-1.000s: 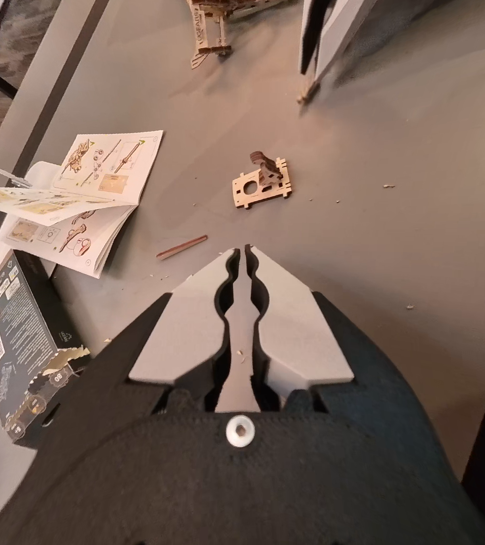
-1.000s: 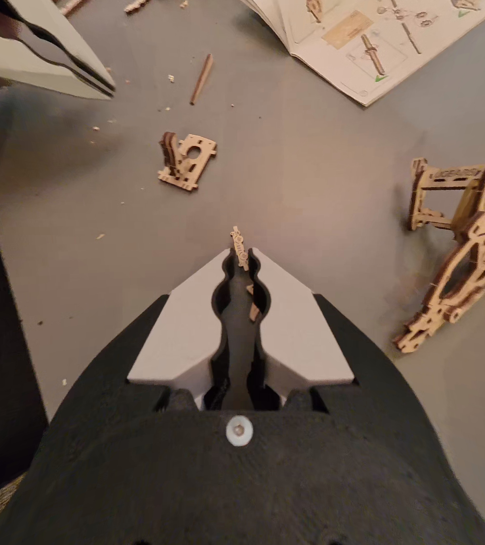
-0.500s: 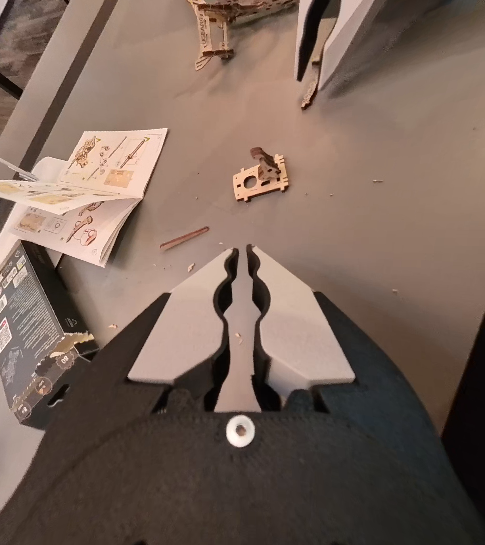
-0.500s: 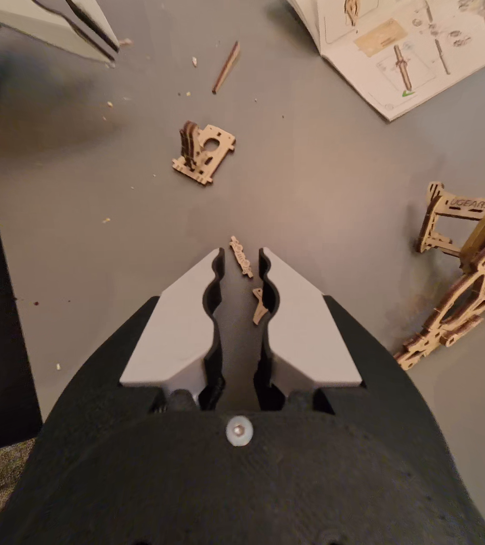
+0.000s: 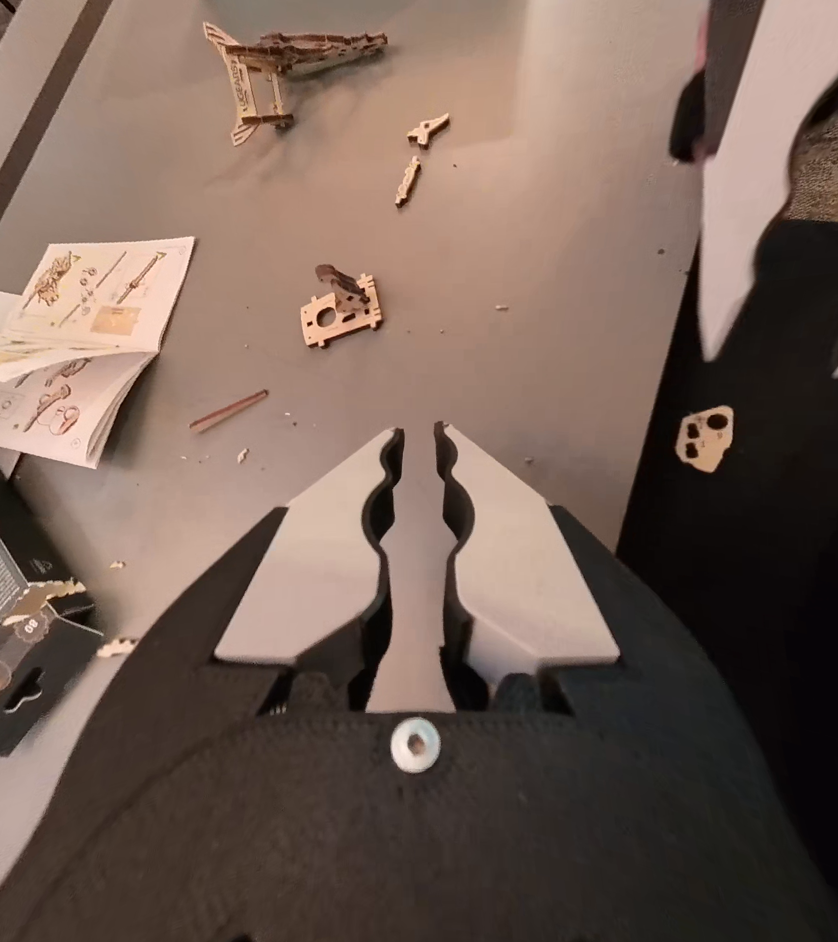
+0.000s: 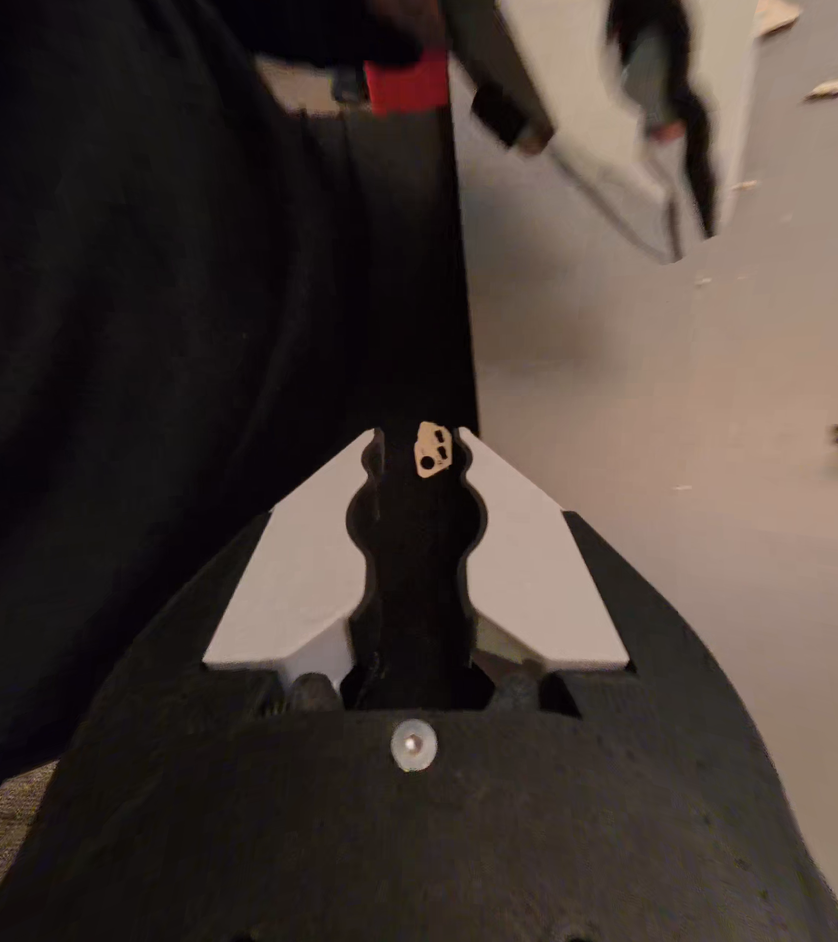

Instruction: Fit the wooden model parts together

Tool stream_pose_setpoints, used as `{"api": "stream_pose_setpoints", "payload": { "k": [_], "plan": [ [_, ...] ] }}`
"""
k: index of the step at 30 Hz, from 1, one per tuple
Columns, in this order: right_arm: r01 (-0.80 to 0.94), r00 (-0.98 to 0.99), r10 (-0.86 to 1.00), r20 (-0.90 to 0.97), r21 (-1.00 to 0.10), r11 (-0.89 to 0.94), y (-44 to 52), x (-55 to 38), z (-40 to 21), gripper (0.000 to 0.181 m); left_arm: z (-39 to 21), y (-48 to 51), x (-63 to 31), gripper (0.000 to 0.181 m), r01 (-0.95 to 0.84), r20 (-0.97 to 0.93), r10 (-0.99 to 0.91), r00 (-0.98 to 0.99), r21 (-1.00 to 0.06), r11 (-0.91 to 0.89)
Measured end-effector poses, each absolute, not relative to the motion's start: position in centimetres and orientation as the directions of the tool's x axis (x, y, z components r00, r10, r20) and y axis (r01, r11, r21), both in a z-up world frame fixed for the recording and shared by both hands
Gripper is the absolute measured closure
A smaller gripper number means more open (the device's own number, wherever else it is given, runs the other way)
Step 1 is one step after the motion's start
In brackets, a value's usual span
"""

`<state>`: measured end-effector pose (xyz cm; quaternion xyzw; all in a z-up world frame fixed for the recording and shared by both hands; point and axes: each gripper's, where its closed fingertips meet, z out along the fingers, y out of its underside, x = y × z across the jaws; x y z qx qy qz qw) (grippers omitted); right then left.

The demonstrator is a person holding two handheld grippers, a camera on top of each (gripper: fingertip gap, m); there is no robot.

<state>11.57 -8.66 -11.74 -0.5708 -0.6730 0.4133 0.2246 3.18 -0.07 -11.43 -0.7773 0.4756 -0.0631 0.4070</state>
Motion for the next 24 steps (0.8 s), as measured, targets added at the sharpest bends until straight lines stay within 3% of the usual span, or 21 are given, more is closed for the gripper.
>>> {"api": "stream_pose_setpoints", "payload": {
  "k": [2, 5, 7, 11, 18, 21, 24],
  "plan": [
    [0.626, -0.206, 0.974, -0.093, -0.778, 0.058, -9.8, 10.7, -14.5, 0.146, -11.5, -0.9, 2.9, 0.171, -0.696, -0.294, -0.791, 0.537, -0.685, -0.218],
    [0.71, -0.153, 0.988, 0.034, -0.691, 0.134, -10.4, 10.2, -18.0, 0.144, -11.6, -2.1, 2.2, 0.171, -0.695, -0.292, -0.787, 0.544, -0.682, -0.228],
    [0.705, -0.167, 0.985, 0.039, -0.694, 0.147, -11.6, 9.6, -18.8, 0.163, -11.6, -2.6, 1.8, 0.171, -0.689, -0.289, -0.781, 0.553, -0.686, -0.234],
    [0.708, -0.125, 0.992, -0.01, -0.701, 0.082, -11.8, 9.1, -18.9, 0.163, -11.4, -3.2, 1.5, 0.171, -0.68, -0.287, -0.775, 0.562, -0.694, -0.236],
    [0.551, -0.077, 0.988, -0.136, -0.831, -0.072, -11.3, 10.3, -13.3, 0.163, -10.8, -3.0, 1.2, 0.171, -0.676, -0.305, -0.761, 0.572, -0.701, -0.228],
    [0.495, 0.069, 0.995, -0.077, -0.863, -0.101, -6.2, 13.2, -10.3, 0.163, -11.0, -2.3, 1.1, 0.172, -0.671, -0.304, -0.754, 0.582, -0.704, -0.234],
    [0.565, 0.283, 0.957, 0.069, -0.818, -0.108, 1.6, 18.2, -10.5, 0.163, -11.5, -1.6, 1.1, 0.171, -0.658, -0.29, -0.747, 0.598, -0.71, -0.251]
  ]
}}
